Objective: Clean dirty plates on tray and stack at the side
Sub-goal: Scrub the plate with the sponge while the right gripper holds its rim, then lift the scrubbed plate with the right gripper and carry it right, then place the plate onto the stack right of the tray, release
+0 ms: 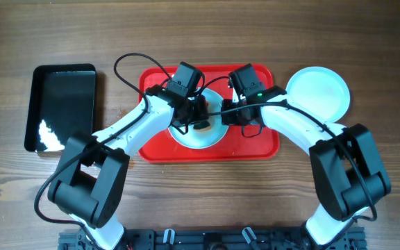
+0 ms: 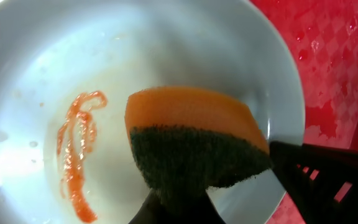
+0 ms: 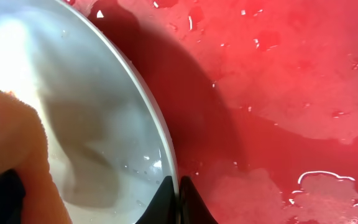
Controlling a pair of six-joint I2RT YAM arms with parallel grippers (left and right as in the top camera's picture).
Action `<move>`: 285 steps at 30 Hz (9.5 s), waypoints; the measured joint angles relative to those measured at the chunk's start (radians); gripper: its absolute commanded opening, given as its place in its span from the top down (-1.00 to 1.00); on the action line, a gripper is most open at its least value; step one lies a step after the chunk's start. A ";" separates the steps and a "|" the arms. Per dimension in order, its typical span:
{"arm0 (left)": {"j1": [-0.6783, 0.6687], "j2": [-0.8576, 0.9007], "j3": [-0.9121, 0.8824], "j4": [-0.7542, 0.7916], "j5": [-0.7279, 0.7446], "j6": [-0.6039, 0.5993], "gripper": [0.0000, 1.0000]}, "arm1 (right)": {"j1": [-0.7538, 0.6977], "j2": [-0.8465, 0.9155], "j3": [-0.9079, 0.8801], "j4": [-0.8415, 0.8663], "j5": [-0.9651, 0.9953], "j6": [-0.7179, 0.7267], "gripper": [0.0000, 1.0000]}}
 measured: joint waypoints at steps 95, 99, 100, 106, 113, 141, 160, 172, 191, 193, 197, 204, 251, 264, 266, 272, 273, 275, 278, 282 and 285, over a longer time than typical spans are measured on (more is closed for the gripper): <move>0.058 0.185 0.134 0.062 -0.126 -0.043 0.92 | 0.003 0.065 0.019 0.049 -0.035 0.024 0.91; 0.055 0.186 0.153 -0.022 -0.210 -0.043 0.92 | 0.003 0.065 0.019 0.050 -0.036 0.024 0.91; 0.055 0.185 0.156 -0.045 -0.237 -0.043 0.92 | 0.003 0.065 0.019 0.050 -0.035 0.024 0.91; 0.066 0.183 0.171 -0.213 -0.410 -0.043 0.92 | 0.004 0.069 0.020 0.053 -0.048 0.020 0.91; 0.066 0.181 0.180 -0.315 -0.465 -0.043 0.92 | 0.018 0.076 0.021 0.058 -0.084 0.019 0.91; 0.030 0.214 0.225 -0.200 -0.123 -0.043 0.92 | 0.001 0.075 0.023 0.045 -0.069 0.020 0.92; 0.024 0.224 0.232 -0.522 -0.540 -0.042 0.92 | 0.023 0.078 0.023 0.047 -0.114 0.017 0.91; 0.055 0.242 0.345 -0.580 -0.804 -0.058 0.92 | 0.003 0.080 0.028 0.042 -0.080 0.021 0.91; 0.069 0.032 0.415 -0.695 -0.504 -0.173 0.92 | -0.002 0.035 0.228 -0.355 0.173 0.009 0.91; 0.070 0.010 0.418 -0.698 -0.470 -0.164 0.92 | -0.002 -0.013 0.290 -0.417 0.243 -0.004 0.92; 0.069 0.004 0.417 -0.697 -0.405 -0.146 0.92 | -0.003 -0.109 0.402 -0.489 0.358 -0.049 0.91; 0.069 0.004 0.411 -0.695 -0.365 -0.127 0.92 | 0.006 -0.261 0.506 -0.521 0.600 -0.178 0.91; 0.069 0.004 0.410 -0.718 -0.357 -0.120 0.92 | 0.299 -0.210 0.407 -0.722 1.254 -0.217 0.91; 0.069 0.004 0.410 -0.713 -0.357 -0.120 0.92 | 0.091 -0.241 0.221 -0.571 0.926 -0.098 0.92; 0.069 0.004 0.410 -0.712 -0.357 -0.120 0.92 | 0.069 -0.241 0.209 -0.587 0.888 -0.082 0.92; 0.069 0.004 0.410 -0.712 -0.357 -0.120 0.92 | -0.020 -0.336 0.286 -0.551 0.768 -0.070 0.91; 0.069 0.004 0.410 -0.712 -0.357 -0.120 0.92 | -0.052 -0.365 0.299 -0.539 0.745 -0.076 0.92; 0.069 0.004 0.410 -0.711 -0.357 -0.120 0.92 | -0.158 -0.434 0.327 -0.516 0.676 -0.089 0.91; 0.069 0.004 0.410 -0.711 -0.357 -0.120 0.92 | -0.349 -0.500 0.349 -0.518 0.568 -0.103 0.91; 0.069 0.004 0.410 -0.709 -0.357 -0.120 0.92 | -0.563 -0.483 0.331 -0.503 0.407 -0.131 0.91; 0.069 0.004 0.410 -0.709 -0.357 -0.120 0.92 | -0.692 -0.419 0.284 -0.457 0.277 -0.145 0.91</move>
